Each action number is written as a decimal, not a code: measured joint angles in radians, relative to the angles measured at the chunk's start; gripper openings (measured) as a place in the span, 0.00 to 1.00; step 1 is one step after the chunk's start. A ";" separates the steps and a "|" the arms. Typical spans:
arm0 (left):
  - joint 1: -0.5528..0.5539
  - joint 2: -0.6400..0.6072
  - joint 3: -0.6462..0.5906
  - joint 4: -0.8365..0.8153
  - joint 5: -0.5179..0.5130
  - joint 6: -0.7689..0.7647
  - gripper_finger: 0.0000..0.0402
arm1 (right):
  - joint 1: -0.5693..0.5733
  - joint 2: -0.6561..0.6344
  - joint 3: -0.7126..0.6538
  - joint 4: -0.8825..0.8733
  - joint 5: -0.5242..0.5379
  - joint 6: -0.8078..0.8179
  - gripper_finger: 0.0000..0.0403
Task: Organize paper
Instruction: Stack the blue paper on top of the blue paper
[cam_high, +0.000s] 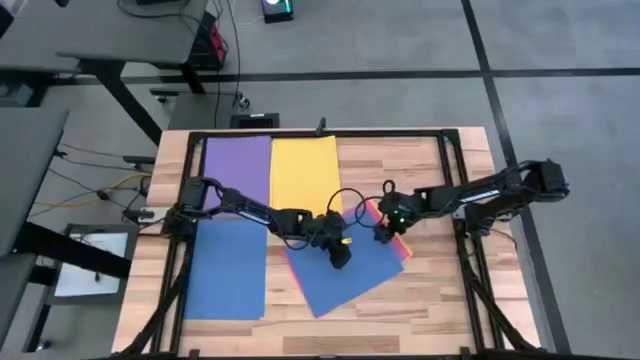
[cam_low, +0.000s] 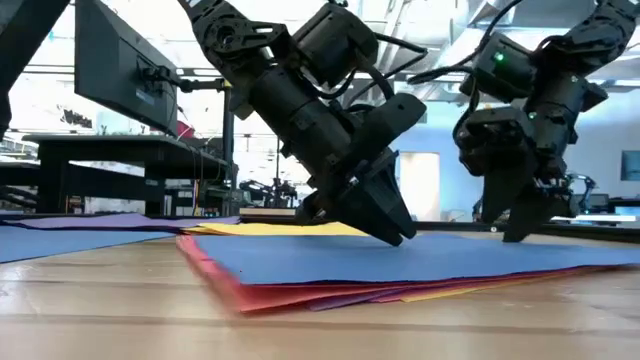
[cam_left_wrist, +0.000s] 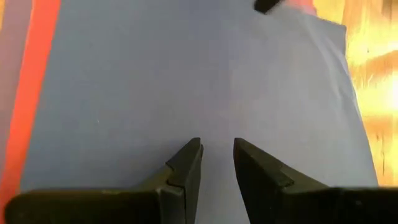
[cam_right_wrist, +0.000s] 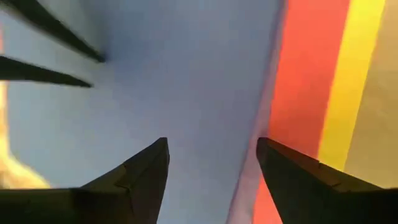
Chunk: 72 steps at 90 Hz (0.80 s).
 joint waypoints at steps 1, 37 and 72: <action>0.000 0.000 0.000 0.000 0.000 0.000 0.20 | 0.000 0.000 0.000 -0.001 -0.004 0.000 0.58; 0.011 0.000 0.000 0.024 -0.016 -0.013 0.20 | 0.015 0.033 0.002 0.034 -0.013 0.006 0.58; 0.018 -0.009 0.000 0.033 0.011 -0.013 0.20 | 0.030 0.068 0.001 0.096 -0.018 0.011 0.52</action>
